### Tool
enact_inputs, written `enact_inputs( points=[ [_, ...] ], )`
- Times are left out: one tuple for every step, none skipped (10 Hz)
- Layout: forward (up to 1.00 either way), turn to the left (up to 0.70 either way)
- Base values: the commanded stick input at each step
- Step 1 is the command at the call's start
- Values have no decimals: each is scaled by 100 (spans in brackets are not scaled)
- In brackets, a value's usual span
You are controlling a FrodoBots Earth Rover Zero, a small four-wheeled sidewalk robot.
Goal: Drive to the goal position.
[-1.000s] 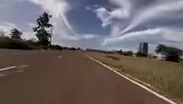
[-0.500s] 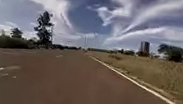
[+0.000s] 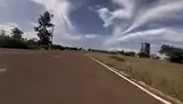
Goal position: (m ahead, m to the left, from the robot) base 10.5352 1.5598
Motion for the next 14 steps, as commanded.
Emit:
enact_inputs(
  points=[
    [100,0],
    [100,0],
    [100,0],
    [100,0],
    [100,0],
    [100,0],
    [100,0],
    [100,0],
    [100,0],
    [100,0],
    [100,0],
    [100,6],
    [100,14],
    [100,32]
  ],
)
